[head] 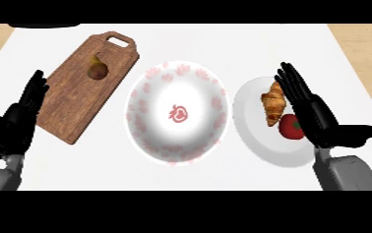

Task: Pick the croissant from the plate and place it in the bowl

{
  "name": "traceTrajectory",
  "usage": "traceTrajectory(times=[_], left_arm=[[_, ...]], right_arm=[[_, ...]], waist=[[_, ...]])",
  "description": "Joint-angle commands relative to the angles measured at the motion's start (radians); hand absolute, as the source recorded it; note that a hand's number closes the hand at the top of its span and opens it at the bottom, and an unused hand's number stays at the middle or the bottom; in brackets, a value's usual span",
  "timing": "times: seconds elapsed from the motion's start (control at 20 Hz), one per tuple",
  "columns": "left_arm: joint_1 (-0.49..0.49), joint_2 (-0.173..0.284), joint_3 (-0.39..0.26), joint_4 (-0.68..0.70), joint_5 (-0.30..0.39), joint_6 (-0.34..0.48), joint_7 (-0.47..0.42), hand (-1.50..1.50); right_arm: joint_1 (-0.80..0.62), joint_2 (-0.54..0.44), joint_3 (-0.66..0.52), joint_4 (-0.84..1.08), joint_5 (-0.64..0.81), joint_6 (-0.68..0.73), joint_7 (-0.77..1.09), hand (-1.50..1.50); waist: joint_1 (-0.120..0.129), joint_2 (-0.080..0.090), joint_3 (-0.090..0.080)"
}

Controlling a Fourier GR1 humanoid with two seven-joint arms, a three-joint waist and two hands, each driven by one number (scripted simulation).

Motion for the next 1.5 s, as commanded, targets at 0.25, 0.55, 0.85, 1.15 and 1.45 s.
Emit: traceTrajectory(times=[0.25, 0.55, 0.85, 1.15, 1.45], left_arm=[[-0.16, -0.051, 0.119, -0.071, 0.096, -0.038, -0.051, 0.0], [-0.143, -0.046, 0.13, -0.075, 0.131, -0.055, 0.001, 0.0], [-0.096, -0.083, 0.123, -0.087, 0.112, -0.053, -0.007, 0.0], [-0.088, -0.089, 0.139, -0.089, 0.098, -0.038, -0.023, 0.0], [-0.104, -0.069, 0.161, -0.076, 0.116, -0.075, -0.011, 0.0]], right_arm=[[-0.334, 0.171, 0.089, 0.067, 0.04, -0.035, 0.082, -1.5], [-0.164, 0.135, 0.159, 0.042, 0.586, -0.581, 0.005, -1.5], [-0.157, 0.051, 0.27, -0.135, 0.844, -0.563, 0.364, -1.5], [-0.199, -0.086, 0.251, -0.343, 0.975, -0.303, 0.767, -1.5], [-0.237, -0.194, 0.26, -0.448, 0.866, 0.086, 1.035, -1.5]], waist=[[0.08, 0.008, 0.022], [0.034, -0.002, 0.021], [0.018, -0.008, 0.02], [-0.001, -0.014, 0.018], [0.009, -0.008, 0.019]])
